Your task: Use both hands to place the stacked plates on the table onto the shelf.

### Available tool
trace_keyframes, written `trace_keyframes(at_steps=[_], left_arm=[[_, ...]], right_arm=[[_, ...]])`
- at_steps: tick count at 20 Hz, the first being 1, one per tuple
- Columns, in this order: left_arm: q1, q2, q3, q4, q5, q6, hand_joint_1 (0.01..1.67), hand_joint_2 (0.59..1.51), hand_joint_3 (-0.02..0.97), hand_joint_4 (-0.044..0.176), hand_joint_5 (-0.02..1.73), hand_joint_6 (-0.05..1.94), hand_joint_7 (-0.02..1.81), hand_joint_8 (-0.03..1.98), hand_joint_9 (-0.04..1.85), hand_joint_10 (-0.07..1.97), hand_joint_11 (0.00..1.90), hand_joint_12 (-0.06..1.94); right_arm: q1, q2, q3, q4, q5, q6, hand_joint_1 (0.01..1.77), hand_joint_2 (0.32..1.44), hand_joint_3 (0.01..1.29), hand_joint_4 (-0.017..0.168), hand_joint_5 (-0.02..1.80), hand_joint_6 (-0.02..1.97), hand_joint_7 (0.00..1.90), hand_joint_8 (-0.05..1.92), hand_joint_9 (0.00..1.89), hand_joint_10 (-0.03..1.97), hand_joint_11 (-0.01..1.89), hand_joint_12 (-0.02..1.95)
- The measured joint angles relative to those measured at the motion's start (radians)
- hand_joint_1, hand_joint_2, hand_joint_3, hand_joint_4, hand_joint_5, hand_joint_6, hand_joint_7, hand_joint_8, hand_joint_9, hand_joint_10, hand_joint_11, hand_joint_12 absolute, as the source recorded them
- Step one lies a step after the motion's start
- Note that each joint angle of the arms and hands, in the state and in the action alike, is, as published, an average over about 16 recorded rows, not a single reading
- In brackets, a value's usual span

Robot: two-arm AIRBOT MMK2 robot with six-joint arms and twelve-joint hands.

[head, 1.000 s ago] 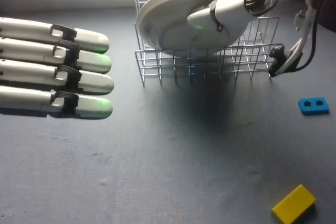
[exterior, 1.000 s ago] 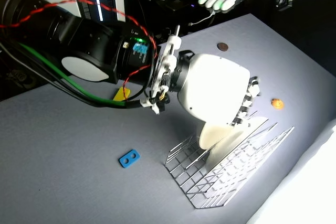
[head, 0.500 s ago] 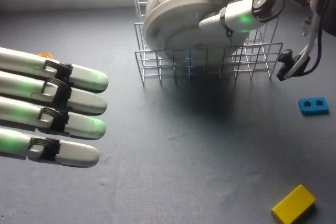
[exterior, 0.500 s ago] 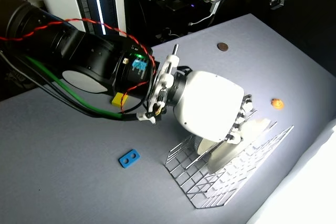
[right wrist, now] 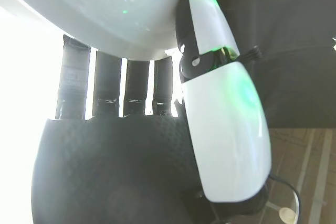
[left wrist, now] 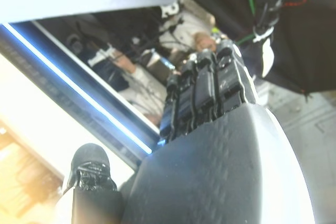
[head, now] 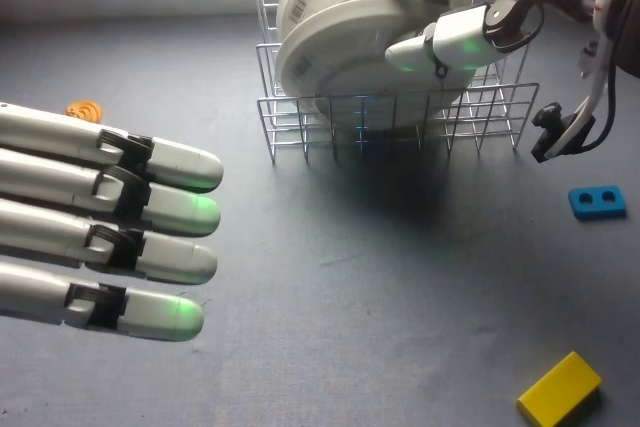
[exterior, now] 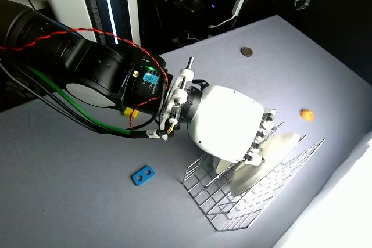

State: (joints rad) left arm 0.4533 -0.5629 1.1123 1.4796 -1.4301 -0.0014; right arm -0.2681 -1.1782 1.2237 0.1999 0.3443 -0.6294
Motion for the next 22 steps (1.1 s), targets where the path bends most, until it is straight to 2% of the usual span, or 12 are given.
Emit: trace_keyframes(at_steps=[7, 11, 13, 16, 18, 20, 22], left_arm=[[0.000, 0.001, 0.000, -0.002, 0.008, 0.001, 0.02, 1.139, 0.015, 0.008, 0.07, 0.02, 0.09, 0.00, 0.06, 0.02, 0.03, 0.02], [-0.005, 0.002, 0.000, -0.003, 0.014, 0.001, 0.02, 1.139, 0.015, 0.008, 0.08, 0.02, 0.10, 0.00, 0.07, 0.02, 0.04, 0.02], [-0.007, 0.002, 0.000, -0.002, 0.016, 0.001, 0.02, 1.139, 0.015, 0.008, 0.08, 0.02, 0.10, 0.00, 0.08, 0.02, 0.05, 0.03], [-0.011, 0.002, -0.001, -0.002, 0.019, 0.000, 0.02, 1.152, 0.014, 0.008, 0.11, 0.02, 0.15, 0.01, 0.13, 0.02, 0.05, 0.14], [-0.012, 0.002, -0.002, -0.001, 0.020, 0.000, 0.03, 1.163, 0.014, 0.008, 0.17, 0.06, 0.22, 0.06, 0.20, 0.07, 0.09, 0.30], [-0.014, 0.002, -0.004, -0.001, 0.022, 0.000, 0.04, 1.175, 0.014, 0.008, 0.24, 0.22, 0.30, 0.26, 0.28, 0.27, 0.16, 0.53], [-0.015, 0.002, -0.005, -0.001, 0.022, 0.000, 0.04, 1.177, 0.014, 0.009, 0.36, 0.44, 0.43, 0.49, 0.41, 0.50, 0.28, 0.77]], right_arm=[[0.003, 0.009, -0.006, -0.008, 0.000, 0.001, 0.94, 1.15, 0.01, 0.003, 0.72, 0.61, 0.83, 0.39, 0.72, 0.50, 0.35, 1.42], [0.024, 0.029, -0.020, -0.026, -0.001, 0.000, 0.79, 1.14, 0.01, 0.002, 0.70, 0.34, 0.80, 0.13, 0.68, 0.33, 0.25, 1.38], [0.040, 0.046, -0.035, -0.047, 0.000, -0.007, 0.72, 1.12, 0.01, 0.002, 0.71, 0.20, 0.80, 0.06, 0.68, 0.26, 0.22, 1.36], [0.069, 0.082, -0.070, -0.091, 0.008, -0.020, 0.60, 1.10, 0.01, 0.002, 0.73, 0.09, 0.80, 0.03, 0.70, 0.18, 0.21, 1.33], [0.088, 0.113, -0.101, -0.130, 0.013, -0.028, 0.52, 1.09, 0.01, 0.002, 0.75, 0.09, 0.82, 0.04, 0.72, 0.18, 0.24, 1.34], [0.104, 0.152, -0.141, -0.175, 0.021, -0.037, 0.44, 1.07, 0.01, 0.002, 0.78, 0.18, 0.85, 0.17, 0.77, 0.30, 0.33, 1.41], [0.114, 0.196, -0.185, -0.226, 0.029, -0.046, 0.36, 1.05, 0.01, 0.005, 0.85, 0.40, 0.92, 0.39, 0.85, 0.50, 0.47, 1.48]])
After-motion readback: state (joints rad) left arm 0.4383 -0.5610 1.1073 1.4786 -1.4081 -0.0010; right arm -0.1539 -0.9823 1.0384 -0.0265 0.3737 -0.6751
